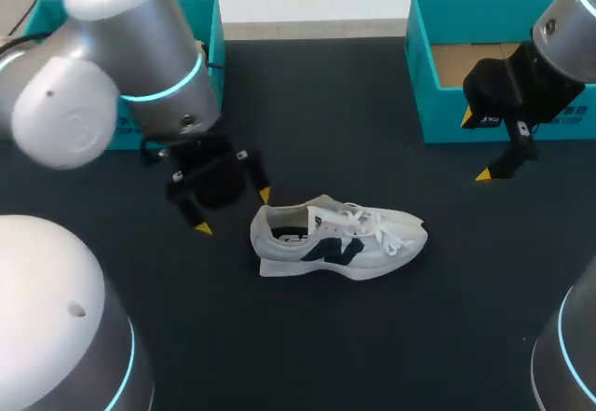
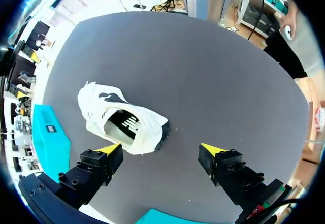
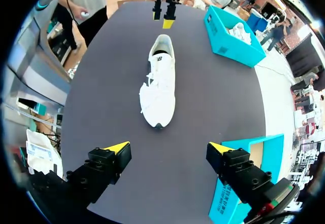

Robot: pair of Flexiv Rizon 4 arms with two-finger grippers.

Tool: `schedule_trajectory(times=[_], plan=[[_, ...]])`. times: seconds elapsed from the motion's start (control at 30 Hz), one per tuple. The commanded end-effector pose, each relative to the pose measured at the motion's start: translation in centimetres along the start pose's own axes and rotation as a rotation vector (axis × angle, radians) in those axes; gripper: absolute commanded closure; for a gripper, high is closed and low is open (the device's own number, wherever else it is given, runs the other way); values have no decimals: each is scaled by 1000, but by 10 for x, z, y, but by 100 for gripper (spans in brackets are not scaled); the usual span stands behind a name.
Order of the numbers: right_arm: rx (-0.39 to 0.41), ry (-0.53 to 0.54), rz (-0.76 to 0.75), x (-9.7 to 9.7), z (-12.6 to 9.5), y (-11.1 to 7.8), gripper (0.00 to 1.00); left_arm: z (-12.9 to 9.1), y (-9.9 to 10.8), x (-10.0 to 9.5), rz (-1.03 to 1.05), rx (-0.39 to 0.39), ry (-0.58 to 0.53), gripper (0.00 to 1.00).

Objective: Take the shoe out of the shoebox, open the shoe tongue, remove and reinsert the insole, then place the shoe into the shoebox

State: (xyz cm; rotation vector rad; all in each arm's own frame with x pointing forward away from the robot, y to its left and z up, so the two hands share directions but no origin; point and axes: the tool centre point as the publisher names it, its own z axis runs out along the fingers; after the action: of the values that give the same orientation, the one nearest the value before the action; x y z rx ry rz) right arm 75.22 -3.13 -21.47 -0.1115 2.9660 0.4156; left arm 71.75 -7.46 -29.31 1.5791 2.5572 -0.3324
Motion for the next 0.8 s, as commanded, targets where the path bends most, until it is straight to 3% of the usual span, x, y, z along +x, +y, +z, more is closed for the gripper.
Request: schedule_trajectory(times=[0.03, 0.2, 0.3, 0.37, 0.6, 0.8], plan=[[2, 0, 0, 0, 1, 0, 0, 1, 0, 8, 3, -2, -238, 0], [2, 0, 0, 0, 1, 0, 0, 3, 25, 45, -240, 183, -444, 0], [2, 0, 0, 0, 1, 0, 0, -1, 31, 57, -322, 226, -509, 0], [2, 0, 0, 0, 1, 0, 0, -2, 34, 61, -374, 234, -492, 0], [2, 0, 0, 0, 1, 0, 0, -1, 37, 70, -467, 358, -679, 0], [2, 0, 0, 0, 1, 0, 0, 2, 47, 85, -612, 400, -803, 0]])
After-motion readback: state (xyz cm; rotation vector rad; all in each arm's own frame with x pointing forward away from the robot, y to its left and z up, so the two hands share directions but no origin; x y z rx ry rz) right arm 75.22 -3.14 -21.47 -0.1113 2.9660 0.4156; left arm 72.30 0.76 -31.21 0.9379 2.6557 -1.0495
